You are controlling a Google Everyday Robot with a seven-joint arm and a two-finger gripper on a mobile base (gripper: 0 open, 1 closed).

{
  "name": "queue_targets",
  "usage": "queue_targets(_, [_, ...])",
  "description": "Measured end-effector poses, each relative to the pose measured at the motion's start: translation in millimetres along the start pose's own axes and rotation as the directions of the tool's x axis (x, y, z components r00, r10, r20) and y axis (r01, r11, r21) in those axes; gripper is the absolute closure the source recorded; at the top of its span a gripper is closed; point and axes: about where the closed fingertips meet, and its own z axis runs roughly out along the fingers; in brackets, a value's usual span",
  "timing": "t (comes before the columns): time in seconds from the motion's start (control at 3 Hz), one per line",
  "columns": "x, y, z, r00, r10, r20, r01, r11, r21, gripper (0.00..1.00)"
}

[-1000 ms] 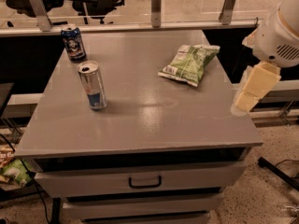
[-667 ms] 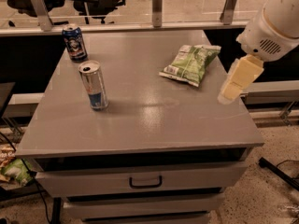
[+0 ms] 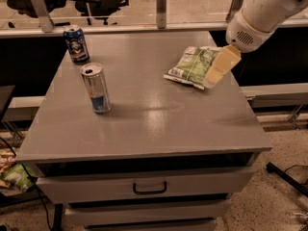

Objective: Move green jalapeno chip bag near redbull can

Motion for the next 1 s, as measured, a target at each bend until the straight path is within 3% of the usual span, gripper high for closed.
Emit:
queue_targets(0.33, [-17.2,-20.0,36.7,0.999,0.04,-0.03,-0.04,0.9991,0.012,0.0])
queue_targets(1.0, [-22.5,-45.5,99.4,0.985,0.15,-0.088,-0.149,0.9886,0.023,0.0])
